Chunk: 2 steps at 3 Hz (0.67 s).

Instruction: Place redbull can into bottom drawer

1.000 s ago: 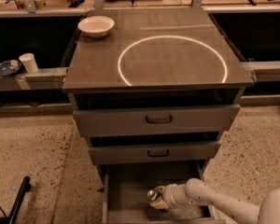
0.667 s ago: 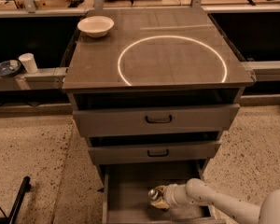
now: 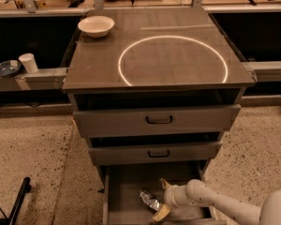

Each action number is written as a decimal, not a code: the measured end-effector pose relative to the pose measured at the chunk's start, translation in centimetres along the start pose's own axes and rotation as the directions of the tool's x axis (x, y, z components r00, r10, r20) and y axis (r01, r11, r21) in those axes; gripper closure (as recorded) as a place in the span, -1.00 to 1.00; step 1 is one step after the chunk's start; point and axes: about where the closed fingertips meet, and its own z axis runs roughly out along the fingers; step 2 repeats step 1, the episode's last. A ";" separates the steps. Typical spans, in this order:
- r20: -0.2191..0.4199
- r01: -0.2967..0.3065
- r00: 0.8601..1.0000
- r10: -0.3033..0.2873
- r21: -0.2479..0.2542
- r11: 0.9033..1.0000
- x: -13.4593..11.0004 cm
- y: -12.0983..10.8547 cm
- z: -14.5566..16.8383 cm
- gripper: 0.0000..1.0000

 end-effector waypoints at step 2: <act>0.000 0.000 1.000 0.000 0.000 1.000 0.0 0.0 0.0 -1.00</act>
Offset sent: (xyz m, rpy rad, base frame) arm 0.0000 0.0000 0.0000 0.0000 0.0000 0.0000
